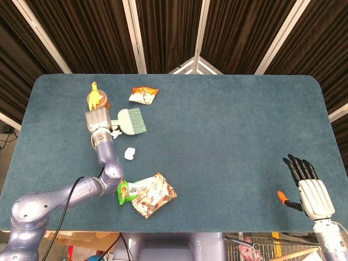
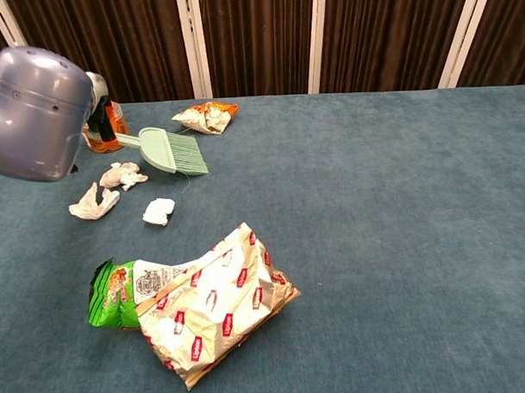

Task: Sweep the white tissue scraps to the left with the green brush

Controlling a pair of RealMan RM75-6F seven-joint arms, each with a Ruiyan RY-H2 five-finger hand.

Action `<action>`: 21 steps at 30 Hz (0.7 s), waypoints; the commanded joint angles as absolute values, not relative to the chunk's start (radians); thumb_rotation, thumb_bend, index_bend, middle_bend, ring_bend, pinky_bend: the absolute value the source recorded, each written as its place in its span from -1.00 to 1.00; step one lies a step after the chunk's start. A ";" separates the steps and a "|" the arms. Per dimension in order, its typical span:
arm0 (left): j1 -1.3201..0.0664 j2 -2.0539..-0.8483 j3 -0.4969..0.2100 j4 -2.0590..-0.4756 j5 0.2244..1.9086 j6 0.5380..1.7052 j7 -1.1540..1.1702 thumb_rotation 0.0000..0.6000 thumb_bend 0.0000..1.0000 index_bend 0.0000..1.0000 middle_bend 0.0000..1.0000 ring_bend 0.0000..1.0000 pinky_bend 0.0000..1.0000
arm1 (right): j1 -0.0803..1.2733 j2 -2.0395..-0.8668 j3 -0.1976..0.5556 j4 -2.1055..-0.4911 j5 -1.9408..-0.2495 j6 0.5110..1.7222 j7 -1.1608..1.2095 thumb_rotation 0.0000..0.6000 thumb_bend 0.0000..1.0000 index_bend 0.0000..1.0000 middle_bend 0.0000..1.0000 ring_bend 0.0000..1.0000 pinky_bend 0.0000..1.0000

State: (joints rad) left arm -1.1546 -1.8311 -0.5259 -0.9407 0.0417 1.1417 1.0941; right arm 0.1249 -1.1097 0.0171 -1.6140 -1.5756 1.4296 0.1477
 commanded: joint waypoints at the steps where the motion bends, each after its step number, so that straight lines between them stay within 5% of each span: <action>1: -1.138 -1.827 -0.516 -0.949 0.040 1.148 1.120 1.00 0.55 0.67 1.00 1.00 1.00 | 0.124 -1.110 0.017 -1.614 -1.577 1.433 0.148 1.00 -0.39 -1.00 -1.00 -1.00 -1.00; 21: -0.799 -1.387 -0.366 -1.577 0.074 1.284 1.115 1.00 0.55 0.67 1.00 1.00 1.00 | 0.116 -1.117 0.018 -1.612 -1.587 1.456 0.124 1.00 -0.39 -1.00 -1.00 -1.00 -1.00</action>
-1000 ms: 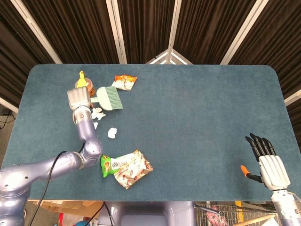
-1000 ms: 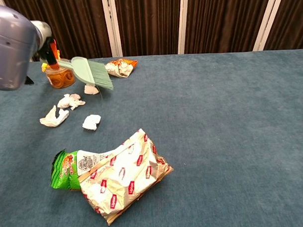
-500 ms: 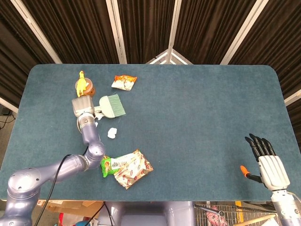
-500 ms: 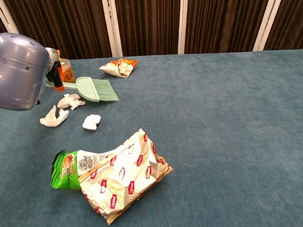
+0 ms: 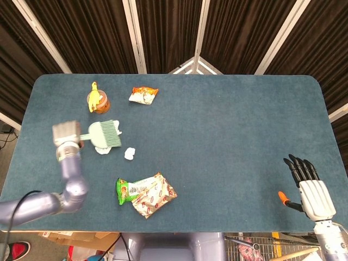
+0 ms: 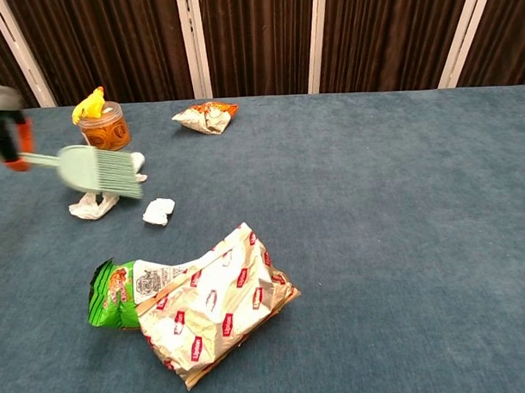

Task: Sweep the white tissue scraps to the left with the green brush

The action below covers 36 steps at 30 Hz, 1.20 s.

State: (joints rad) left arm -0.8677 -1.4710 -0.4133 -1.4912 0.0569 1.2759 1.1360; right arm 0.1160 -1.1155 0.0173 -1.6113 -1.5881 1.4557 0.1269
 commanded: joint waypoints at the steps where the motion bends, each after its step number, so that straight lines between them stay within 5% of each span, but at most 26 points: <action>1: -0.782 -1.357 -0.354 -1.606 0.084 1.279 1.107 1.00 0.55 0.67 1.00 1.00 1.00 | 0.116 -1.117 0.018 -1.612 -1.586 1.456 0.122 1.00 -0.39 -1.00 -1.00 -1.00 -1.00; 8: -0.674 -1.138 -0.335 -1.798 0.185 1.252 0.983 1.00 0.55 0.67 1.00 1.00 1.00 | 0.115 -1.122 0.020 -1.613 -1.584 1.457 0.108 1.00 -0.39 -1.00 -1.00 -1.00 -1.00; 16: -0.645 -1.021 -0.437 -1.877 0.303 1.212 0.762 1.00 0.55 0.67 1.00 1.00 1.00 | 0.121 -1.130 0.021 -1.615 -1.589 1.454 0.090 1.00 -0.39 -1.00 -1.00 -1.00 -1.00; 21: -0.712 -1.072 -0.449 -1.873 0.328 1.185 0.742 1.00 0.55 0.67 1.00 1.00 1.00 | 0.122 -1.133 0.022 -1.616 -1.588 1.452 0.083 1.00 -0.39 -1.00 -1.00 -1.00 -1.00; 36: -0.948 -1.455 -0.292 -1.732 0.365 1.246 0.932 1.00 0.55 0.67 1.00 1.00 1.00 | 0.121 -1.125 0.026 -1.602 -1.578 1.453 0.120 1.00 -0.39 -1.00 -1.00 -1.00 -1.00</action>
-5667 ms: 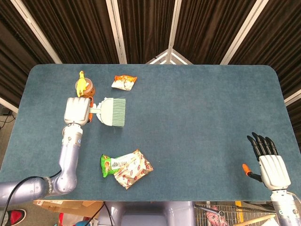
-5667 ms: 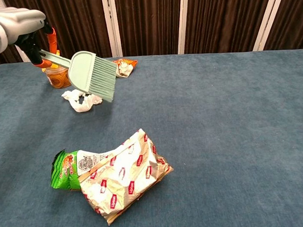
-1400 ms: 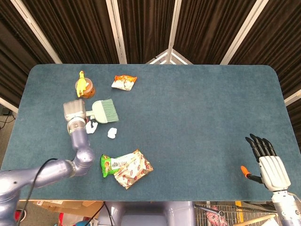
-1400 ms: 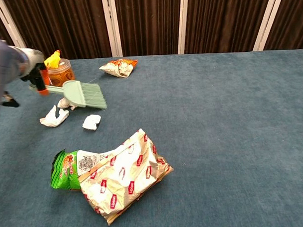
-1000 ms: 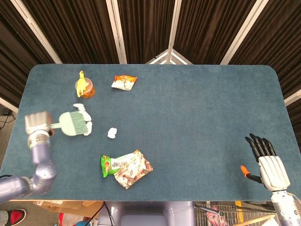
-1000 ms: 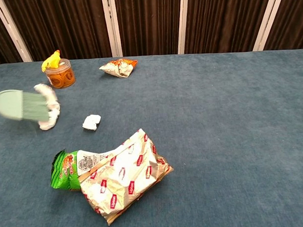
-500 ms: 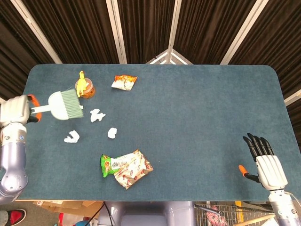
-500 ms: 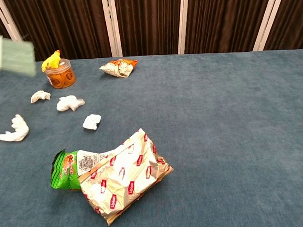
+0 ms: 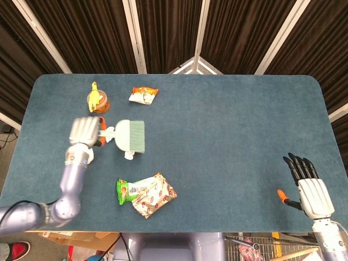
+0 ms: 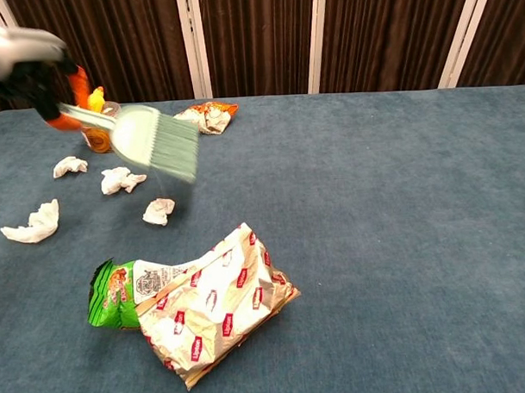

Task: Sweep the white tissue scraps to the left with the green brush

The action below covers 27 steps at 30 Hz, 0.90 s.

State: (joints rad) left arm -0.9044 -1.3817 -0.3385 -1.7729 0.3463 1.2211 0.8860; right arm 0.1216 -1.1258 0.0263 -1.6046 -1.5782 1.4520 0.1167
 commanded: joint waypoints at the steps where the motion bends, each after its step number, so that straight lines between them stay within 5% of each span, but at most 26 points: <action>1: -0.956 -1.476 -0.280 -1.721 0.372 1.253 0.945 1.00 0.55 0.67 1.00 1.00 1.00 | 0.120 -1.125 0.026 -1.603 -1.580 1.455 0.121 1.00 -0.39 -1.00 -1.00 -1.00 -1.00; 12: -0.956 -1.526 -0.197 -1.672 0.337 1.280 1.023 1.00 0.55 0.67 1.00 1.00 1.00 | 0.114 -1.121 0.023 -1.603 -1.582 1.464 0.127 1.00 -0.39 -1.00 -1.00 -1.00 -1.00; 27: -0.812 -1.183 -0.084 -1.711 0.384 1.228 0.948 1.00 0.55 0.67 1.00 1.00 1.00 | 0.111 -1.124 0.023 -1.608 -1.587 1.471 0.111 1.00 -0.39 -1.00 -1.00 -1.00 -1.00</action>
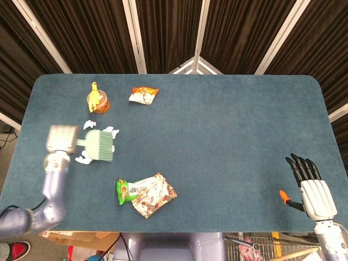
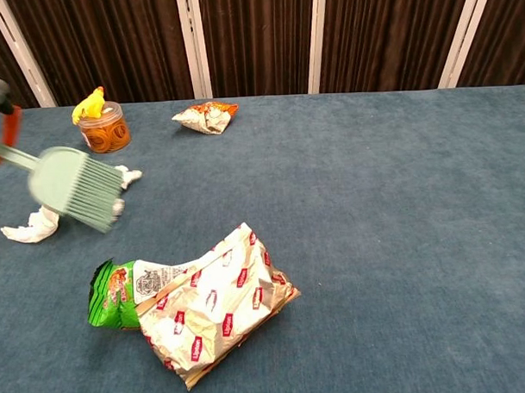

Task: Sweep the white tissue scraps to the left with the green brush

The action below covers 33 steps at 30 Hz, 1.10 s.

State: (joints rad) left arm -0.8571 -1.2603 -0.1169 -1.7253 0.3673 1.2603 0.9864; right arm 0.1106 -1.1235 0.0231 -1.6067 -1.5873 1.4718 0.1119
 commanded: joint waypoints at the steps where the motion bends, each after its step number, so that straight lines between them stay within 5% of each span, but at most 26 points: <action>1: -0.800 -1.163 -0.075 -1.695 0.393 1.219 0.937 1.00 0.55 0.67 1.00 1.00 1.00 | 0.111 -1.124 0.023 -1.609 -1.588 1.471 0.110 1.00 -0.39 -1.00 -1.00 -1.00 -1.00; 6: -0.760 -1.111 -0.075 -1.629 0.442 1.203 0.856 1.00 0.55 0.67 1.00 1.00 1.00 | 0.113 -1.127 0.026 -1.613 -1.589 1.472 0.105 1.00 -0.39 -1.00 -1.00 -1.00 -1.00; 20: -0.774 -1.113 -0.243 -1.680 0.584 1.213 0.616 1.00 0.55 0.67 1.00 1.00 1.00 | 0.122 -1.135 0.026 -1.614 -1.592 1.460 0.091 1.00 -0.39 -1.00 -1.00 -1.00 -1.00; 33: -0.850 -1.318 -0.161 -1.657 0.576 1.223 0.816 1.00 0.55 0.67 1.00 1.00 1.00 | 0.120 -1.129 0.026 -1.605 -1.589 1.463 0.115 1.00 -0.39 -1.00 -1.00 -1.00 -1.00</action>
State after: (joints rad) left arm -0.8438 -1.2930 -0.1816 -1.6734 0.5778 1.2143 0.7929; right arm 0.1205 -1.1294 0.0266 -1.6047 -1.5882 1.4621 0.1145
